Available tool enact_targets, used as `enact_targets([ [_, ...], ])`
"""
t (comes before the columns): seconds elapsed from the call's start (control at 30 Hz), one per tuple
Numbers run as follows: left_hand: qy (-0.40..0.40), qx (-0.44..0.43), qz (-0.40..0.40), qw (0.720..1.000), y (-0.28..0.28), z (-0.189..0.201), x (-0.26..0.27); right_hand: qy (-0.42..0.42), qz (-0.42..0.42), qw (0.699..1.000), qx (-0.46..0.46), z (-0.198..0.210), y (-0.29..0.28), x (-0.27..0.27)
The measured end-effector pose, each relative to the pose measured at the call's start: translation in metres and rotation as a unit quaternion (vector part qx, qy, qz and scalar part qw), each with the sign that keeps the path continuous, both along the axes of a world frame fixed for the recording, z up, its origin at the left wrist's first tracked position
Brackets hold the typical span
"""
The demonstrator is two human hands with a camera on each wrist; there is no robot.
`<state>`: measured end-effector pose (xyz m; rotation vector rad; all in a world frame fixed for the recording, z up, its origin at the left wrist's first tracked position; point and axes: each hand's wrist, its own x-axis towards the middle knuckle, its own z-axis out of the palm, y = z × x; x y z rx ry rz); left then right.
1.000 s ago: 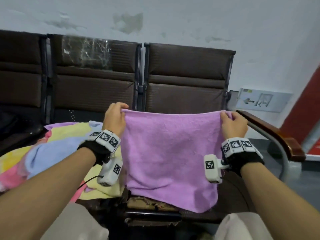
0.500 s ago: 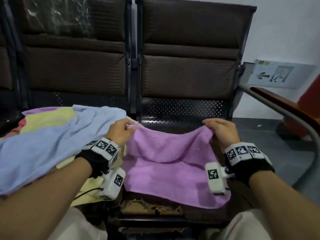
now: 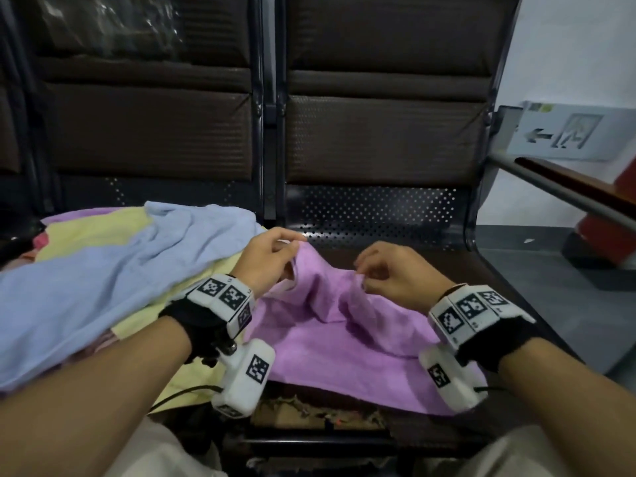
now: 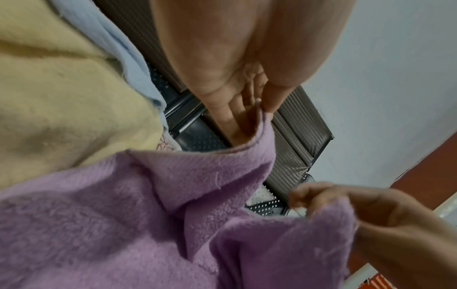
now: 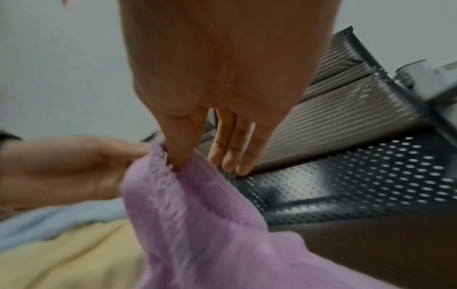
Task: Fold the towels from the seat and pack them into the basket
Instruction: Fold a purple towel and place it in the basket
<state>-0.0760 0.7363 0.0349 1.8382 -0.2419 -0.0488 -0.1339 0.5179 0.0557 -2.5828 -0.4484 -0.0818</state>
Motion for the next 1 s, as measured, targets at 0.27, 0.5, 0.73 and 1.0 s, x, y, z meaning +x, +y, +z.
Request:
enact_targets([
  [0.27,0.011,0.000,-0.071,0.997,-0.008,0.008,-0.020,-0.009,-0.044,0.978,0.203,0.001,0.026,0.002],
  [0.5,0.062,-0.062,-0.113,0.990,-0.009,0.020,-0.033,-0.033,-0.060,0.976,0.205,-0.004,0.035,0.008],
  [0.73,0.057,-0.075,-0.139,0.986,-0.007,0.021,-0.035,0.010,-0.089,0.963,0.256,-0.007,0.038,0.007],
  [1.0,-0.089,-0.015,0.031,0.995,-0.001,0.016,-0.019,0.068,-0.051,0.995,0.053,0.001,0.025,0.004],
])
